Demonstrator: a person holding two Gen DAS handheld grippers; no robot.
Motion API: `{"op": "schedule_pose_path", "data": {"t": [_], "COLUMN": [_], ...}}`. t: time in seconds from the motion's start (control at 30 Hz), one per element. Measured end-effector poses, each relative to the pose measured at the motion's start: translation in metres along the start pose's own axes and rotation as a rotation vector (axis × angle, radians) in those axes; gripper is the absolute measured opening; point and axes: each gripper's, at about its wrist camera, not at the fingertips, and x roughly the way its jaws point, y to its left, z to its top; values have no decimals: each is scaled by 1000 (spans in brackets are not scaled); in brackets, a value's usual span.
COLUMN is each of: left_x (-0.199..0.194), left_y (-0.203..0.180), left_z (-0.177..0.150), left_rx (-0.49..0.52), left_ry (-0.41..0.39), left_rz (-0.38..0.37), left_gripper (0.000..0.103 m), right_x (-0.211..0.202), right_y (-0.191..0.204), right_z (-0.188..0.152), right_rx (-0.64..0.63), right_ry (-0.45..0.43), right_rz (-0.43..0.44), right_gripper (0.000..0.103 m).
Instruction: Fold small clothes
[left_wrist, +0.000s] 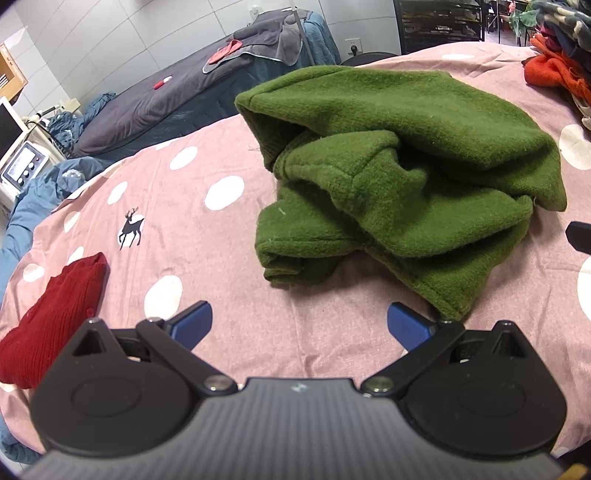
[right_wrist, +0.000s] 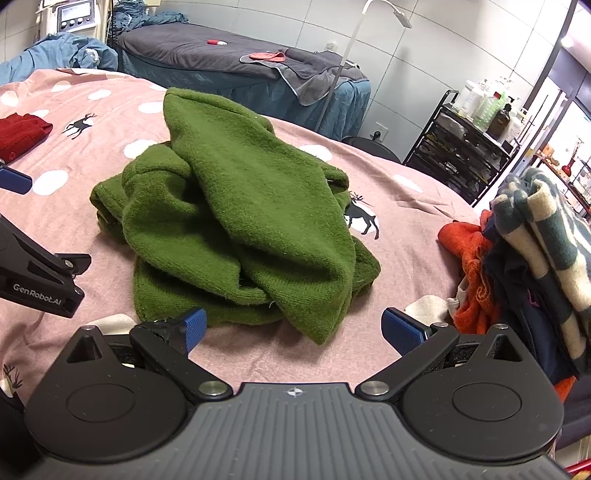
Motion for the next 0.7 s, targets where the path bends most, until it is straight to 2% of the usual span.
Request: {"op": "schedule_pose_path", "data": {"t": [0.7], "left_x": [11], "left_y": [0], "left_z": [-5], "left_rx": [-35], "left_ry": [46], "left_rz": [-21], "left_gripper": [103], "right_x": [3], "right_y": [0], "right_z": [-2], "right_rx": [11], "right_ry": [-17], "right_rz": [-7], "right_gripper": [103]}}
